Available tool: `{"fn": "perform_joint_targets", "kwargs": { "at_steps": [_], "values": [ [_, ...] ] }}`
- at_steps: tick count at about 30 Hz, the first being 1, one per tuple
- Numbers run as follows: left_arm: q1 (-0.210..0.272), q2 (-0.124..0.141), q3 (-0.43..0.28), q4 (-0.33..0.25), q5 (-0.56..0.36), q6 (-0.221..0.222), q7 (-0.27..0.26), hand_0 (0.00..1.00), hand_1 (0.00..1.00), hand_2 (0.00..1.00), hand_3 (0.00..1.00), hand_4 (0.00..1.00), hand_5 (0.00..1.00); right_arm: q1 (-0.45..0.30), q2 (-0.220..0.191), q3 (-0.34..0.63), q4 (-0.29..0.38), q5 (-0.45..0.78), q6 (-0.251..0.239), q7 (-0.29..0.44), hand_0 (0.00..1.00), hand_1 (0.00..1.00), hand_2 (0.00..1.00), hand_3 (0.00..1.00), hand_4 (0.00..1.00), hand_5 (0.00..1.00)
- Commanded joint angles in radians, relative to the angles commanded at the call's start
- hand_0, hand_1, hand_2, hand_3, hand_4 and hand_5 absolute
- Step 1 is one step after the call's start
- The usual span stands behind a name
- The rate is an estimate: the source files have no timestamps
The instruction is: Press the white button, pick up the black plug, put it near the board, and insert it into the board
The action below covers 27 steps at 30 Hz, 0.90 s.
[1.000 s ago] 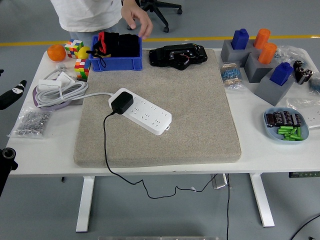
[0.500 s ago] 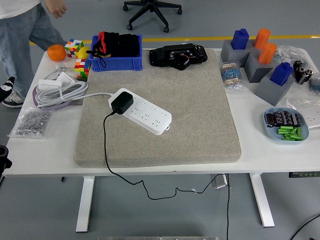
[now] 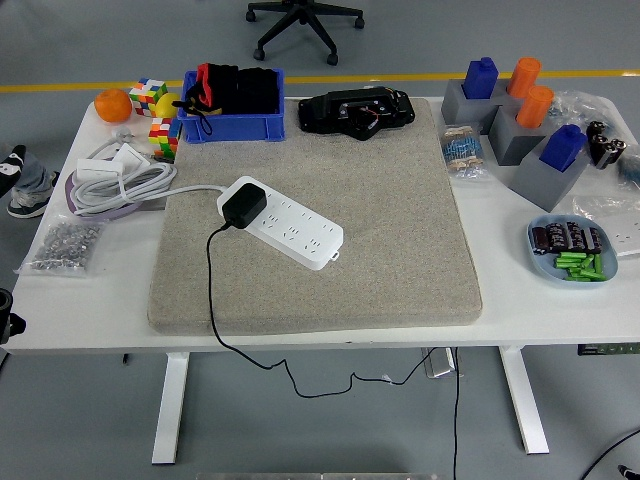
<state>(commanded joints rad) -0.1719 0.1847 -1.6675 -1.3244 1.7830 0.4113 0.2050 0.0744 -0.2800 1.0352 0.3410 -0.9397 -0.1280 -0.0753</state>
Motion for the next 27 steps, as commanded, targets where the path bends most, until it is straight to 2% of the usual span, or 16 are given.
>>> {"fn": "perform_joint_targets", "kwargs": {
  "at_steps": [7, 8, 9, 13, 14, 16, 18, 19, 20, 23, 25, 26, 27],
  "values": [
    [-0.008, 0.006, -0.004, 0.003, -0.134, 0.024, -0.110, 0.848, 0.790, 0.745, 0.754, 0.834, 0.317, -0.004, 0.002, -0.004, -0.007, 0.001, 0.001, -0.002, 0.821, 0.656, 0.650, 0.631, 0.754, 0.492],
    [-0.010, 0.006, -0.002, 0.005, -0.179, 0.016, -0.144, 0.804, 0.772, 0.826, 0.823, 0.848, 0.306, -0.004, 0.002, -0.004, -0.009, 0.001, 0.001, -0.002, 0.822, 0.657, 0.653, 0.634, 0.754, 0.493],
    [-0.010, 0.007, -0.001, 0.006, -0.212, 0.006, -0.166, 0.804, 0.772, 0.826, 0.823, 0.848, 0.306, -0.004, 0.001, -0.003, -0.009, 0.001, 0.001, -0.002, 0.822, 0.657, 0.653, 0.634, 0.754, 0.493],
    [-0.008, 0.009, 0.008, 0.013, -0.372, -0.086, -0.277, 0.804, 0.772, 0.826, 0.823, 0.848, 0.306, -0.002, 0.000, -0.002, -0.008, 0.001, 0.000, -0.001, 0.822, 0.657, 0.653, 0.634, 0.754, 0.493],
    [-0.007, 0.009, 0.012, 0.014, -0.418, -0.111, -0.307, 0.706, 0.774, 0.956, 0.984, 0.863, 0.163, -0.002, 0.000, -0.002, -0.007, 0.001, 0.000, -0.001, 0.822, 0.658, 0.653, 0.634, 0.757, 0.496],
    [-0.004, 0.009, 0.020, 0.014, -0.502, -0.184, -0.373, 0.706, 0.774, 0.956, 0.984, 0.863, 0.163, -0.001, 0.001, -0.002, -0.006, 0.001, 0.000, 0.000, 0.822, 0.658, 0.653, 0.634, 0.757, 0.496],
    [-0.004, 0.009, 0.024, 0.015, -0.587, -0.259, -0.412, 0.706, 0.774, 0.956, 0.984, 0.863, 0.163, -0.001, 0.003, -0.005, -0.006, 0.002, 0.001, -0.001, 0.822, 0.658, 0.653, 0.634, 0.757, 0.496],
    [-0.004, 0.009, 0.025, 0.015, -0.632, -0.301, -0.423, 0.706, 0.774, 0.956, 0.984, 0.863, 0.163, -0.002, 0.004, -0.005, -0.006, 0.002, 0.002, -0.002, 0.822, 0.658, 0.653, 0.634, 0.757, 0.496],
    [-0.004, 0.009, 0.026, 0.015, -0.671, -0.334, -0.427, 0.388, 0.659, 0.976, 0.998, 0.833, 0.002, -0.002, 0.004, -0.006, -0.006, 0.002, 0.002, -0.002, 0.823, 0.658, 0.654, 0.635, 0.757, 0.497],
    [-0.004, 0.009, 0.021, 0.012, -0.801, -0.446, -0.445, 0.388, 0.659, 0.976, 0.998, 0.833, 0.002, -0.004, 0.005, -0.006, -0.008, 0.003, 0.002, -0.002, 0.823, 0.658, 0.654, 0.635, 0.757, 0.497],
    [-0.004, 0.009, 0.017, 0.011, -0.886, -0.501, -0.442, 0.388, 0.659, 0.976, 0.998, 0.833, 0.002, -0.004, 0.004, -0.007, -0.009, 0.004, 0.002, -0.002, 0.823, 0.658, 0.654, 0.635, 0.757, 0.497],
    [-0.004, 0.009, 0.014, 0.011, -0.922, -0.524, -0.432, 0.275, 0.538, 0.959, 0.998, 0.817, 0.002, -0.004, 0.004, -0.007, -0.009, 0.004, 0.001, -0.001, 0.823, 0.658, 0.655, 0.634, 0.758, 0.500],
    [-0.004, 0.009, 0.011, 0.011, -0.961, -0.551, -0.421, 0.275, 0.538, 0.959, 0.998, 0.817, 0.002, -0.005, 0.004, -0.007, -0.010, 0.004, 0.001, -0.001, 0.823, 0.658, 0.655, 0.634, 0.758, 0.500]
  ]
}}
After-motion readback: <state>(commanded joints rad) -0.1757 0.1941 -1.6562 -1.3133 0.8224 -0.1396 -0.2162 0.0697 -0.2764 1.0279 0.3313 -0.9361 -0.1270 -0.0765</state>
